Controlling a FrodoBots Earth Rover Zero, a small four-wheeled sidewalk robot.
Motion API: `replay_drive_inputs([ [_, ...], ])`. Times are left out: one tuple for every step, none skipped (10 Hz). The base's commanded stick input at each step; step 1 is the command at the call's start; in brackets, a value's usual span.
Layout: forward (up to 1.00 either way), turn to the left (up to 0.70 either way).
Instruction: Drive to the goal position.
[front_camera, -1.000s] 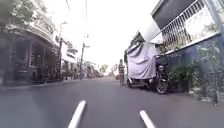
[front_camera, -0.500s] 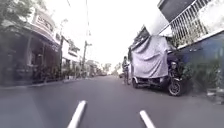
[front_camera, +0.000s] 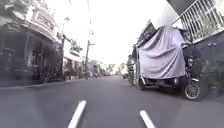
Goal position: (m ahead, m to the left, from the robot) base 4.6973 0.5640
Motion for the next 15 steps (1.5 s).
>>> replay_drive_inputs([
  [1.00,0.00],
  [1.00,0.00],
  [1.00,0.00],
  [1.00,0.00],
  [1.00,0.00],
  [1.00,-0.07],
  [1.00,-0.27],
  [1.00,-0.40],
  [1.00,-0.40],
  [1.00,-0.40],
  [1.00,-0.40],
  [1.00,-0.40],
  [1.00,-0.40],
  [1.00,-0.40],
  [1.00,-0.40],
])
